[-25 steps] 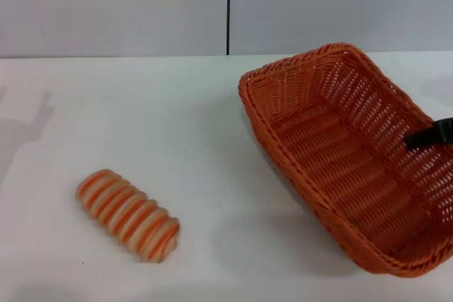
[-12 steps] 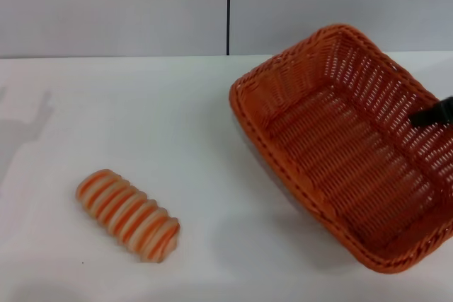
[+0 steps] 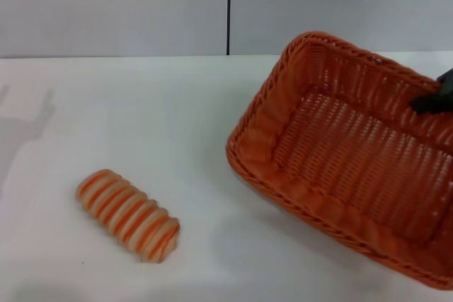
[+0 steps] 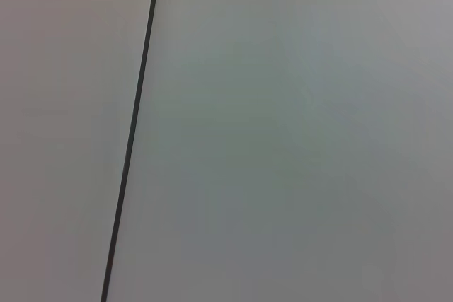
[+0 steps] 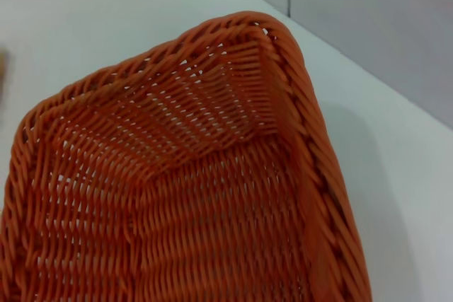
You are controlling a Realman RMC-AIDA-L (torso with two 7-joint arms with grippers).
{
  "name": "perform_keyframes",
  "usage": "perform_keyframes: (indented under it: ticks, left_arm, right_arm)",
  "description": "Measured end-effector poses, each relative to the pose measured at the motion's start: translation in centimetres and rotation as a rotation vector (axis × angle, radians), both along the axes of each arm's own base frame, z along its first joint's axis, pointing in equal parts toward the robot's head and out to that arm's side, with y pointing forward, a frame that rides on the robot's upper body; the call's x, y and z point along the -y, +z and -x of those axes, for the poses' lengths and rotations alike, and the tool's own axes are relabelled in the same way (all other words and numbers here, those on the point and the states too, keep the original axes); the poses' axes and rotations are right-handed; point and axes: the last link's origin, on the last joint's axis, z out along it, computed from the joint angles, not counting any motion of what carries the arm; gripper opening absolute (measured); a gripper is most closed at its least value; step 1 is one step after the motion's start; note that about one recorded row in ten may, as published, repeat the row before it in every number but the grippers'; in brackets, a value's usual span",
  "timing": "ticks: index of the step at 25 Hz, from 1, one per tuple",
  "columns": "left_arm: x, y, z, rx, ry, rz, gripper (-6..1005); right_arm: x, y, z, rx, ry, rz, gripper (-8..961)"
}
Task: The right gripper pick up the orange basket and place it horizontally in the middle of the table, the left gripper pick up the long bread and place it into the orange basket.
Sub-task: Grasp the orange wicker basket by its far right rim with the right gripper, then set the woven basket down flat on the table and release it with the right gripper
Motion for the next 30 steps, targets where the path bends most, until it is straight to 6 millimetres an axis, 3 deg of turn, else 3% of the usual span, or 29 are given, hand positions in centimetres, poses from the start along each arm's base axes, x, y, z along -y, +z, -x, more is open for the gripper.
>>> perform_keyframes:
  ticks: [7, 13, 20, 30]
  left_arm:
    - [0.1, -0.3, -0.1, 0.005, -0.003, 0.006, 843]
    - [0.3, -0.4, -0.3, 0.008, -0.015, 0.008, 843]
    - [0.6, -0.2, -0.5, 0.004, -0.038, 0.001, 842]
    - [1.5, 0.2, -0.6, -0.004, -0.079, 0.007, 841]
  right_arm:
    - [-0.9, 1.6, 0.5, 0.040, 0.181, -0.003, 145]
    - [-2.0, 1.9, 1.3, -0.086, 0.288, -0.017, 145]
    - [-2.9, 0.4, 3.0, -0.274, 0.377, 0.031, 145]
    - [-4.7, -1.9, 5.2, -0.298, 0.410, 0.150, 144]
